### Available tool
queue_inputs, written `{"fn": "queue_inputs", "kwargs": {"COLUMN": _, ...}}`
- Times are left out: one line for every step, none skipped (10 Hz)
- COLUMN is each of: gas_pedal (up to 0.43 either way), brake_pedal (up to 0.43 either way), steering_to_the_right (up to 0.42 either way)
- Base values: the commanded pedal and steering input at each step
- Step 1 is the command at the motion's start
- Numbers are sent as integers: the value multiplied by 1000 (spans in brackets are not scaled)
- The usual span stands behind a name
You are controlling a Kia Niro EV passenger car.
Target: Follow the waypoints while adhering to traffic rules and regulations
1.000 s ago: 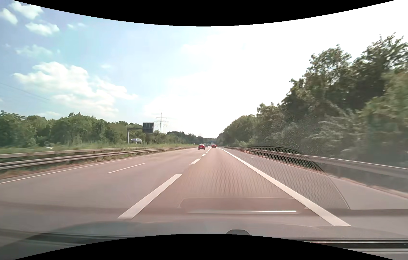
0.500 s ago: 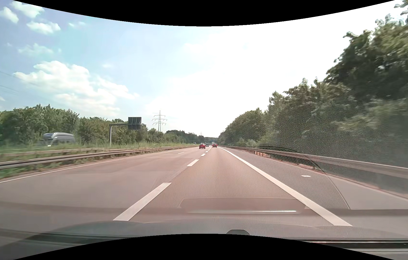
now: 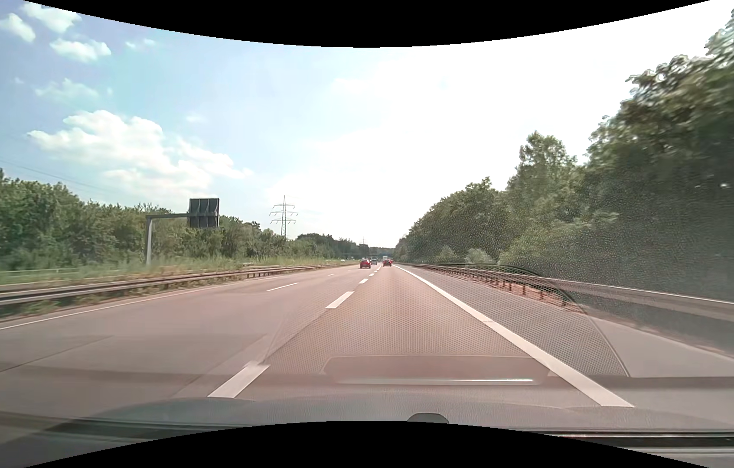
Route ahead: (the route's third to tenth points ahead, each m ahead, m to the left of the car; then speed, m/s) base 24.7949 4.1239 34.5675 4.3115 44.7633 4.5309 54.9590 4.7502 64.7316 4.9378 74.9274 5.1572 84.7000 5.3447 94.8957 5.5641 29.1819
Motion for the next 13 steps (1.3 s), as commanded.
{"fn": "queue_inputs", "kwargs": {"gas_pedal": 197, "brake_pedal": 0, "steering_to_the_right": -7}}
{"fn": "queue_inputs", "kwargs": {"gas_pedal": 197, "brake_pedal": 0, "steering_to_the_right": -7}}
{"fn": "queue_inputs", "kwargs": {"gas_pedal": 197, "brake_pedal": 0, "steering_to_the_right": -6}}
{"fn": "queue_inputs", "kwargs": {"gas_pedal": 197, "brake_pedal": 0, "steering_to_the_right": -6}}
{"fn": "queue_inputs", "kwargs": {"gas_pedal": 197, "brake_pedal": 0, "steering_to_the_right": -6}}
{"fn": "queue_inputs", "kwargs": {"gas_pedal": 197, "brake_pedal": 0, "steering_to_the_right": -6}}
{"fn": "queue_inputs", "kwargs": {"gas_pedal": 197, "brake_pedal": 0, "steering_to_the_right": -7}}
{"fn": "queue_inputs", "kwargs": {"gas_pedal": 189, "brake_pedal": 0, "steering_to_the_right": -7}}
{"fn": "queue_inputs", "kwargs": {"gas_pedal": 189, "brake_pedal": 0, "steering_to_the_right": -6}}
{"fn": "queue_inputs", "kwargs": {"gas_pedal": 189, "brake_pedal": 0, "steering_to_the_right": -6}}
{"fn": "queue_inputs", "kwargs": {"gas_pedal": 189, "brake_pedal": 0, "steering_to_the_right": -6}}
{"fn": "queue_inputs", "kwargs": {"gas_pedal": 189, "brake_pedal": 0, "steering_to_the_right": -7}}
{"fn": "queue_inputs", "kwargs": {"gas_pedal": 189, "brake_pedal": 0, "steering_to_the_right": -8}}
